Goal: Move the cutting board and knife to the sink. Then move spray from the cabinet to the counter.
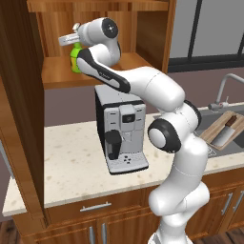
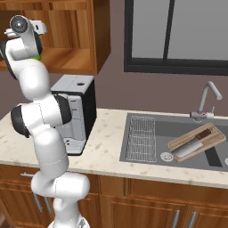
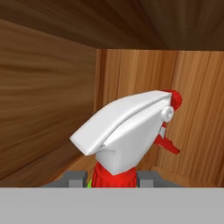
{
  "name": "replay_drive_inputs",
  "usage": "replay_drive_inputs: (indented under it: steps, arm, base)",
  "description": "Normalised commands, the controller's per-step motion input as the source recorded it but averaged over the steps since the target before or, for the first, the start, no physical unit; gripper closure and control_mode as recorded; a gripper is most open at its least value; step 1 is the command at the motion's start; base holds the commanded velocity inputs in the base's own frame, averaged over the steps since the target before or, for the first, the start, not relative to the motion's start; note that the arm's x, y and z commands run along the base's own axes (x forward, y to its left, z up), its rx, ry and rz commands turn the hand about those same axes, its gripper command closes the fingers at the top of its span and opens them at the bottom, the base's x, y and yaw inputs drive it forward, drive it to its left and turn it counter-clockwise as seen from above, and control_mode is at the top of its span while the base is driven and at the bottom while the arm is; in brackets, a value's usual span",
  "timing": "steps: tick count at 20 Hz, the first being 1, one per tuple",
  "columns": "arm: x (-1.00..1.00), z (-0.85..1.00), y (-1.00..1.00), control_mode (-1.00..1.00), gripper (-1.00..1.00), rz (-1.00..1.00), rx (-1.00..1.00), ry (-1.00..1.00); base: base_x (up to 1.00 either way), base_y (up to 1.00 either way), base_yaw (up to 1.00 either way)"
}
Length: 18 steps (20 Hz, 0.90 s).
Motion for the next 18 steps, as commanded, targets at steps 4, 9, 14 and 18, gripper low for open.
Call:
replay_drive_inputs:
  steps: [4, 9, 14, 18]
  arm:
    - [0.00, -0.01, 0.01, -1.00, 1.00, 0.00, 0.00, 0.00]
    - [0.00, 0.00, 0.00, -1.00, 1.00, 0.00, 0.00, 0.00]
    - [0.00, -0.08, 0.00, -1.00, 1.00, 0.00, 0.00, 0.00]
    - [0.00, -0.11, 0.00, -1.00, 1.00, 0.00, 0.00, 0.00]
  base:
    - [0.00, 0.00, 0.00]
    - [0.00, 0.00, 0.00]
    - [0.00, 0.00, 0.00]
    - [0.00, 0.00, 0.00]
